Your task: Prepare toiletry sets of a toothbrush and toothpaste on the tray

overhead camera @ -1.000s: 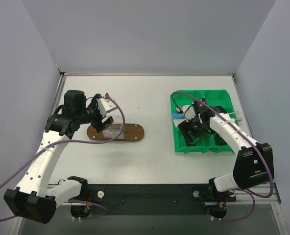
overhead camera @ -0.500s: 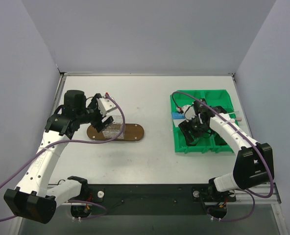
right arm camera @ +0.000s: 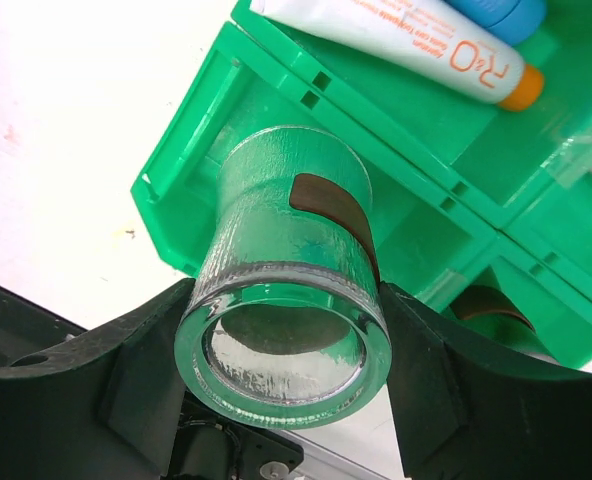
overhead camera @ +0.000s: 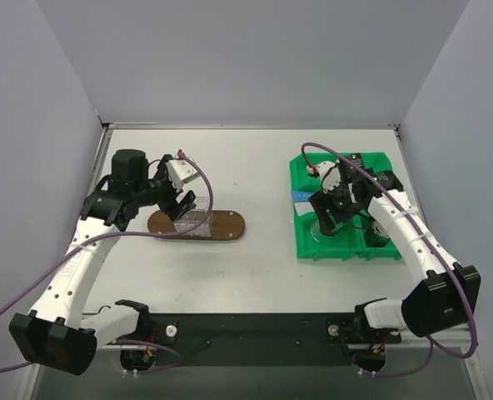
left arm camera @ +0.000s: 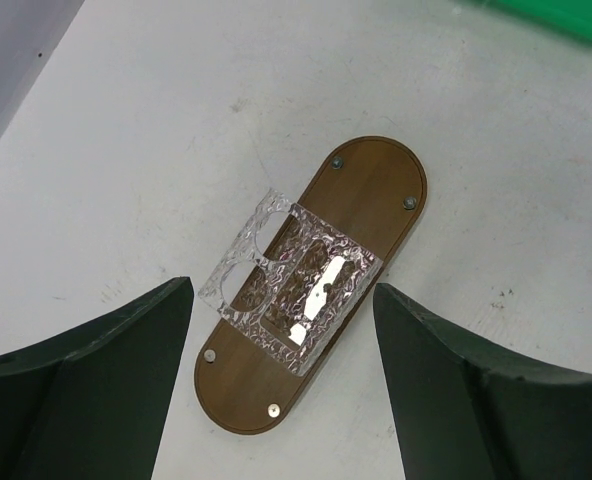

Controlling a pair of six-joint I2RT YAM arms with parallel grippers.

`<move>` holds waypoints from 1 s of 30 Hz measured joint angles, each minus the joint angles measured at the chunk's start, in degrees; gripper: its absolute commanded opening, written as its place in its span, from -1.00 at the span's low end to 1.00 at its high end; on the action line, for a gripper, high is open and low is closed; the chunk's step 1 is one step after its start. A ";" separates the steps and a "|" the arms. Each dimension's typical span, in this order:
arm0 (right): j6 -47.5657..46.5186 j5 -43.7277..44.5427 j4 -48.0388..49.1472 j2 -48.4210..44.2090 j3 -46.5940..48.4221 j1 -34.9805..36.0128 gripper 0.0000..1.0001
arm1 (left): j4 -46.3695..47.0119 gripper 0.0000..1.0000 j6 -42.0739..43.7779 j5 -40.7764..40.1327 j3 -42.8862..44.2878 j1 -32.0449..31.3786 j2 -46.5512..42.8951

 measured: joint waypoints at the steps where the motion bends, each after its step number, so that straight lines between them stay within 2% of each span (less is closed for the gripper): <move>1: 0.26 -0.02 -0.83 -0.57 1.05 0.00 -1.00 | 0.48 0.67 -0.92 0.35 0.00 -0.09 0.39; 8: 1.92 -1.49 -3.02 -2.89 7.45 0.00 -1.00 | 6.56 0.67 -10.10 5.46 0.09 -0.70 2.97; 14: 4.13 -6.40 -4.57 -3.72 14.05 0.00 -1.00 | 17.44 0.66 -22.91 15.52 0.11 -1.84 7.30; 22: 8.59 -16.24 -3.61 -4.20 23.02 0.00 -1.00 | 29.75 0.68 -38.34 23.74 0.85 -9.94 16.24; 30: 13.42 -23.17 1.09 -5.79 23.65 0.00 -1.00 | 49.16 0.69 -57.11 29.14 1.75 -11.78 20.09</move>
